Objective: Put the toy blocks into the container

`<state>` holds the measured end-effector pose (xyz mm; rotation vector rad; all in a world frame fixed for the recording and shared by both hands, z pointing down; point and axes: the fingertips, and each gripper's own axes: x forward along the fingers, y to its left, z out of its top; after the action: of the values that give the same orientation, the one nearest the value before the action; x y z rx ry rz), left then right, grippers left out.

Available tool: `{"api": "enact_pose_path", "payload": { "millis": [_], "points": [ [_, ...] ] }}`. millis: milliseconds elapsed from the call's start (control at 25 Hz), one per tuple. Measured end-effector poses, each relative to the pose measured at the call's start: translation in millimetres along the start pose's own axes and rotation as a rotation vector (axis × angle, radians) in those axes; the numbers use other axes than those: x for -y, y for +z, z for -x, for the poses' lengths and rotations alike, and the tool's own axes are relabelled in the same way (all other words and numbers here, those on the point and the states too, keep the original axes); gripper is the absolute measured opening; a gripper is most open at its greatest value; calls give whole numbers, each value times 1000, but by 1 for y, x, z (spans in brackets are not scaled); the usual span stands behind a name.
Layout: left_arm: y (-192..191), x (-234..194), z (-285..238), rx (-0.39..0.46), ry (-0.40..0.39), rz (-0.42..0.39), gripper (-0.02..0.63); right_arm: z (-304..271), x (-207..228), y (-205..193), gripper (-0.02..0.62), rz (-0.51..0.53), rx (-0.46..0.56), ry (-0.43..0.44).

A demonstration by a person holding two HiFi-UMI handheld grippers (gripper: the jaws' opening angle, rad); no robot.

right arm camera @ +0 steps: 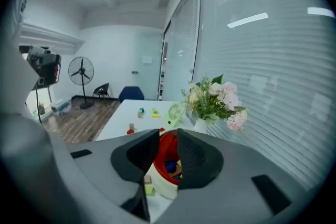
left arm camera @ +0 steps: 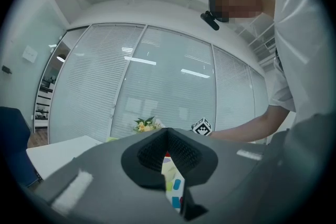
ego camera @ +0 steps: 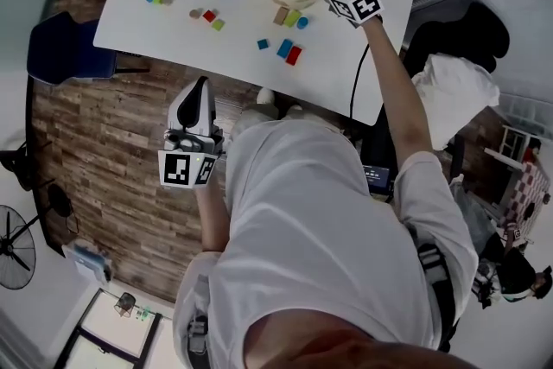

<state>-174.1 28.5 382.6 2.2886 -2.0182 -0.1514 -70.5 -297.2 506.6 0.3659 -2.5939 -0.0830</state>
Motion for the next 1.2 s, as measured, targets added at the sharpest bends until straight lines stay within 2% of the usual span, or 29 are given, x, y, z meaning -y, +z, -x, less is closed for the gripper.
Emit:
{"api": "enact_pose_path", "payload": {
  "millis": [200, 360, 520, 840, 1040, 1200],
  "points": [
    [3, 15, -16, -5, -60, -21, -2, 59, -25, 28, 3, -87, 219, -66],
    [3, 32, -32, -14, -130, -45, -2, 110, -56, 51, 3, -125, 380, -108],
    [4, 49, -48, -31, -198, -64, -2, 159, -82, 68, 3, -149, 496, -162],
    [16, 75, -57, -37, -247, -88, -2, 240, -116, 85, 3, -128, 577, -286],
    [16, 86, -46, -52, -235, -95, -2, 263, -136, 51, 3, -233, 596, -329],
    [2, 98, -38, -93, -234, -112, -2, 269, -158, 15, 2, -269, 548, -354]
  ]
}}
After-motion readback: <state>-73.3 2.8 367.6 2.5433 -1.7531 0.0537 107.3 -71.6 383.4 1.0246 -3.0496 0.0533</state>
